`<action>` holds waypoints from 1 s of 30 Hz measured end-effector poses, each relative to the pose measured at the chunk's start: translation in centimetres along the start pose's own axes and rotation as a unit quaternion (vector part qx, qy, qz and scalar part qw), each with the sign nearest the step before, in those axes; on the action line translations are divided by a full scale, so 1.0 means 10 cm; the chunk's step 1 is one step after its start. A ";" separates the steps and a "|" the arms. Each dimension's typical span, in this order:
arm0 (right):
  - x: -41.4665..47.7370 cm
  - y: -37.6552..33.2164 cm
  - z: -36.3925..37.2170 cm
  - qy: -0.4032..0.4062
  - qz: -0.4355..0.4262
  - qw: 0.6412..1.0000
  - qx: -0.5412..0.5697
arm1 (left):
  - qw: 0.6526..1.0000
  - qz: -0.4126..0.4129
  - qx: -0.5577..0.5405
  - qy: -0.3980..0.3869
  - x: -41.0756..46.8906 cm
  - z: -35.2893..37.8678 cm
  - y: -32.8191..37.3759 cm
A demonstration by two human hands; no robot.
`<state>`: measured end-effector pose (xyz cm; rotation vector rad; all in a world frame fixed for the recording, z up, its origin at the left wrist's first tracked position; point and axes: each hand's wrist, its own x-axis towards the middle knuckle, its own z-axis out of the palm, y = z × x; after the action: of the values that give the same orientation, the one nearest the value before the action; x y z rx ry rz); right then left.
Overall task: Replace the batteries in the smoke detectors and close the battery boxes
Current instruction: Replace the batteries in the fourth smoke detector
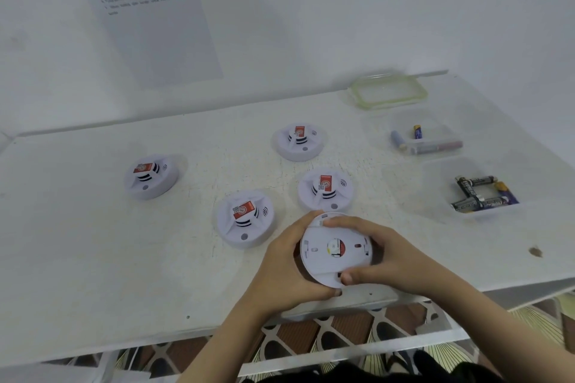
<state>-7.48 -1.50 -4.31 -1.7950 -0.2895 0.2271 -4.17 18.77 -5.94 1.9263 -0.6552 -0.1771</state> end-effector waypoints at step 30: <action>0.03 -0.42 -0.15 -0.031 -0.051 0.891 -0.449 | 0.999 -0.025 0.014 0.019 0.00 0.04 -0.03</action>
<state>-7.07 -1.83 0.09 -2.6815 -0.6024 0.0682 -4.26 18.52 -6.42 1.9694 -0.5872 -0.1642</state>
